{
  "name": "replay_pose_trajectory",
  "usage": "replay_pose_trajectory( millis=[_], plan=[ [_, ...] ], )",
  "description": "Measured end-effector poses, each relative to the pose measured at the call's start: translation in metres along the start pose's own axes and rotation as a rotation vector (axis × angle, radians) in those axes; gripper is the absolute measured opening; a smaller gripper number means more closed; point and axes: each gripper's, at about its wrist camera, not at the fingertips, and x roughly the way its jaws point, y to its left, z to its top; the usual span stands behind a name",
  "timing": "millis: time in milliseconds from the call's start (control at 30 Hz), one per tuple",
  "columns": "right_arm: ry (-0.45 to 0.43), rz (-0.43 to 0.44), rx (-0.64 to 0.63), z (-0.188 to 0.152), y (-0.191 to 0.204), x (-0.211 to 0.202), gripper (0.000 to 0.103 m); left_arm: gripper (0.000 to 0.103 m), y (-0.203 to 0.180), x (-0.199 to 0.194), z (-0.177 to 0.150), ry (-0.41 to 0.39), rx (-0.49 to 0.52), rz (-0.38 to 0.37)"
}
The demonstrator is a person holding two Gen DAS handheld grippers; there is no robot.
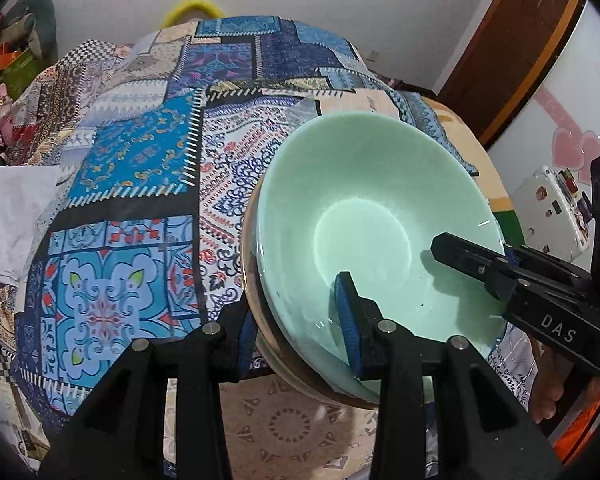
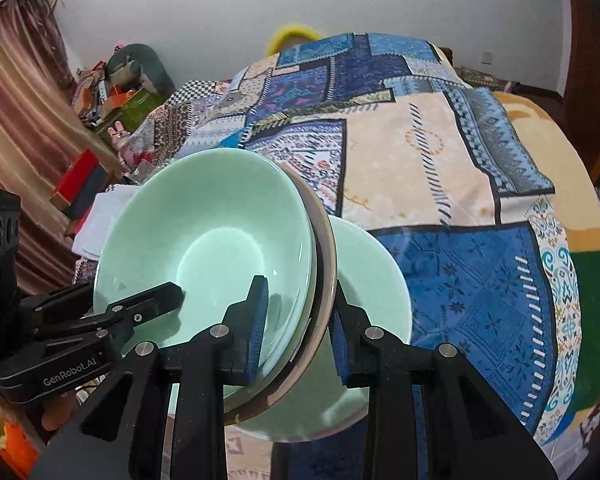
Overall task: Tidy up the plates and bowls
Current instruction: 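Carry the bowl stack over the plate stack and lower it onto the pale green plate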
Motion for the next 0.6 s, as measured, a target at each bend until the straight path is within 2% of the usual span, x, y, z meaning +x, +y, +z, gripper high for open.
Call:
replay_pose_trajectory(
  millis=[433,600],
  plan=[
    [0.055,-0.001,0.047,-0.013,-0.018,0.015,0.026,0.037,-0.005,0.03,-0.004,0.068,0.009,0.001],
    [0.056,0.024,0.07,-0.013,-0.022,0.017,0.027,0.037,-0.005,0.031,-0.003,0.065,0.006,-0.002]
  ],
)
